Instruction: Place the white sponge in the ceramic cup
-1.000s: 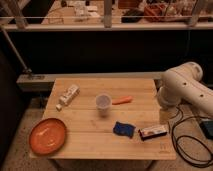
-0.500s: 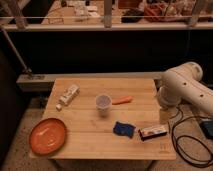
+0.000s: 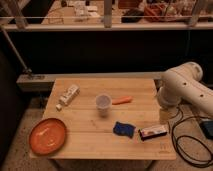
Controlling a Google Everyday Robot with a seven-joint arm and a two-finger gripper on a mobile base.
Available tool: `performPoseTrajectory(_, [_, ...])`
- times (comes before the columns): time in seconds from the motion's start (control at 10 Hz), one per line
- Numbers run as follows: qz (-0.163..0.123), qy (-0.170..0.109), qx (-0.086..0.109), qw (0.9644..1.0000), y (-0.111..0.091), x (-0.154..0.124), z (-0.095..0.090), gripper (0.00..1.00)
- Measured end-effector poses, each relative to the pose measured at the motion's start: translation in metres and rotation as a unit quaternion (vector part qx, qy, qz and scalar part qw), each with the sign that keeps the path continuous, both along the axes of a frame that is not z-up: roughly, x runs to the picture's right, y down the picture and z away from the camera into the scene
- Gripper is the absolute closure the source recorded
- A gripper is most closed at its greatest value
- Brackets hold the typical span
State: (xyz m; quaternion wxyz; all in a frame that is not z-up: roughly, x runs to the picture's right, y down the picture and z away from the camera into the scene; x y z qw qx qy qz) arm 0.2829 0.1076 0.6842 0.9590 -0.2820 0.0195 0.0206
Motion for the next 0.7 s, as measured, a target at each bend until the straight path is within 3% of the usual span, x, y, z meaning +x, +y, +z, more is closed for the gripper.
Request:
performPoseTrajectory(0.4, [-0.005, 0.000, -0.002, 1.0000, 0.002, -0.002, 0.000, 0.20])
performPoseTrajectory(0.7, [-0.032, -0.008, -0.007, 0.9994, 0.005, -0.036, 0.001, 0.20])
